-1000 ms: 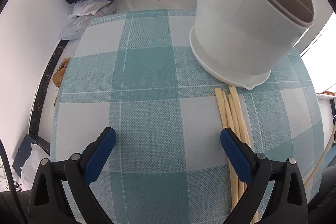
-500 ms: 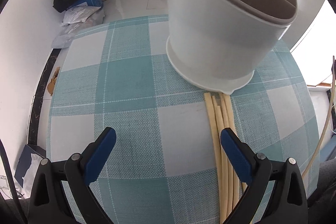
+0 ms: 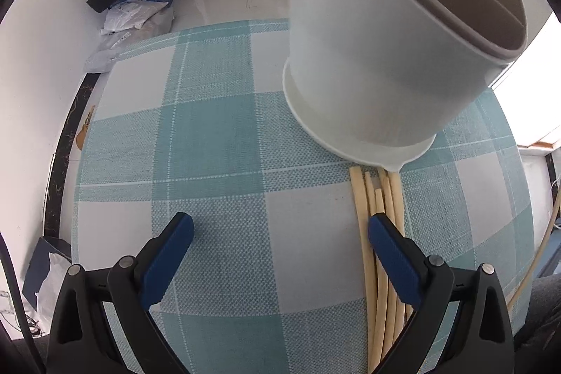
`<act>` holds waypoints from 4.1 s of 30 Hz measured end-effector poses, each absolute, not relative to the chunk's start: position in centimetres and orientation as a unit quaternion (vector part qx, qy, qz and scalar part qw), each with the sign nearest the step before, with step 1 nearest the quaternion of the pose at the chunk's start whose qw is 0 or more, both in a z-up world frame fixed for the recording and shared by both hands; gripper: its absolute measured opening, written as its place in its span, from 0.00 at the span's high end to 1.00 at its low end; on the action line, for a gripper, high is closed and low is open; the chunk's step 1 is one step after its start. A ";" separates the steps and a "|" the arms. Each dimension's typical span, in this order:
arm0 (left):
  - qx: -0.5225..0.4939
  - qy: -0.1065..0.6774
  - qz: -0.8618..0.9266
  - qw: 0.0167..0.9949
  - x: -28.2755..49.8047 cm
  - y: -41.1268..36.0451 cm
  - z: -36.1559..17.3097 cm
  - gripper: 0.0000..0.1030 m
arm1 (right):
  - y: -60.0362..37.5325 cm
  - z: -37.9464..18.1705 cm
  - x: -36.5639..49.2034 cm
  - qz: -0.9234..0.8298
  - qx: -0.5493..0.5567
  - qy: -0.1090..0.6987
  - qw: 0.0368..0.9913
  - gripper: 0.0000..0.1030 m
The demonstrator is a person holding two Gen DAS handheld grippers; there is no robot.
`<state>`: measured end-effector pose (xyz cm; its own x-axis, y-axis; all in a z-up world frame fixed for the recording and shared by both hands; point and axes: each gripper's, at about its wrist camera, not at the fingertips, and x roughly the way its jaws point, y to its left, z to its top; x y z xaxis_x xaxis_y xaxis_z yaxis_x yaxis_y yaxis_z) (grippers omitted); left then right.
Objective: Organize utensils
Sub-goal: 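Close the left gripper on a chopstick while the right gripper holds its chopstick, then raise both held chopsticks over the holder and lower them into it, then open both grippers to release the chopsticks into the holder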
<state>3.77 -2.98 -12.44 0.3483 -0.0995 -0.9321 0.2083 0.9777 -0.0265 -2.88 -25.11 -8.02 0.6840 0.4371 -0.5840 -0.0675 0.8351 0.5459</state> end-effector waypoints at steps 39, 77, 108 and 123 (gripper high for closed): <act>-0.033 0.488 -0.089 0.868 2.8 -0.9 -6.1 0.98 | -22.9 -6.1 -4.3 0.159 0.205 0.328 0.909 0.97; 0.010 0.363 -0.216 0.906 -4.6 -1.4 3.8 0.98 | -19.0 -1.5 -10.6 0.147 0.111 0.209 0.960 0.97; -0.040 0.344 -0.259 0.902 5.2 -2.2 17.5 0.98 | -21.7 12.5 -1.6 0.167 0.076 0.122 0.976 0.97; -0.036 0.383 -0.253 0.888 11.0 -2.5 14.4 0.98 | -20.1 12.3 6.0 0.190 0.045 0.126 0.973 0.97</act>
<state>11.04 -2.51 14.37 0.5786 -0.4765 -0.6619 0.4221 0.8694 -0.2569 5.99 -20.11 12.35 0.8962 0.3811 -0.2273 -0.3586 0.9237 0.1348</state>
